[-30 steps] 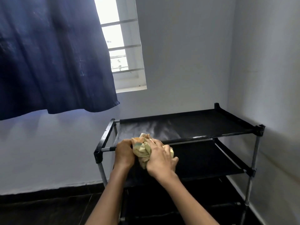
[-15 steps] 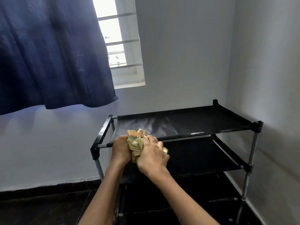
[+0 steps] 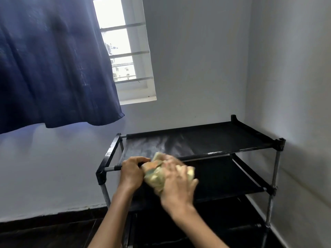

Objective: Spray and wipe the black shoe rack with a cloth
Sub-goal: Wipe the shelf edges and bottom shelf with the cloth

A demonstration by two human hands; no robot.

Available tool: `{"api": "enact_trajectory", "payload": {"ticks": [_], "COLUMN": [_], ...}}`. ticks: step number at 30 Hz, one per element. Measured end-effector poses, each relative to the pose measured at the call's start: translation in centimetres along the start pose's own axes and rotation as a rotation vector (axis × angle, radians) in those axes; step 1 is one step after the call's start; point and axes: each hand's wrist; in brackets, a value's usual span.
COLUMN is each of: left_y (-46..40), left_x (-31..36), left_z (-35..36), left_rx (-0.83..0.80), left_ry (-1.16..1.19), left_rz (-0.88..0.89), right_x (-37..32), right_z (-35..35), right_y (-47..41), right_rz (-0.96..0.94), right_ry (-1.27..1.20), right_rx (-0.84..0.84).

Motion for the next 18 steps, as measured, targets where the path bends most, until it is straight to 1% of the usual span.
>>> {"api": "enact_trajectory", "payload": {"ticks": [2,4,6,8,10,12,14,16,18], "left_y": [0.1,0.0,-0.2,-0.3,-0.2,-0.3,-0.7,-1.2,-1.1], "left_x": [0.0,-0.2,-0.3,-0.5,-0.6,-0.5,-0.1,0.6,1.4], "left_z": [-0.2,-0.3,-0.2,0.0,-0.1,-0.2,0.4,1.9,3.9], "left_rx": [-0.017,-0.021,-0.001,0.001,-0.019,-0.056,-0.133,-0.181,-0.164], "left_ry": [0.041,0.067,0.046,0.015,0.01,0.006,-0.005,-0.154,-0.273], "left_rz": [-0.002,0.001,-0.001,-0.01,-0.016,-0.012,-0.016,-0.016,0.017], "right_x": [-1.3,-0.5,1.8,4.4,6.6,7.8,7.5,5.9,5.0], "right_z": [0.9,1.0,0.5,-0.6,-2.2,-3.2,-3.3,-2.4,-1.0], "right_y": [0.7,0.7,0.5,0.3,-0.1,-0.6,-1.2,-1.3,-1.0], "right_rz": [-0.12,-0.14,-0.071,0.052,0.177,0.236,0.178,0.042,-0.042], "right_ry": [-0.008,0.029,0.037,-0.009,-0.062,-0.054,-0.068,-0.024,0.026], "right_rx": [-0.071,-0.053,-0.013,0.036,0.122,0.212,0.179,0.1,0.092]}}
Point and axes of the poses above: each hand's wrist, its own y-axis away from the middle knuckle, its own z-axis out of the palm, x = y × z, and after that the axes turned 11 degrees about y, right-handed
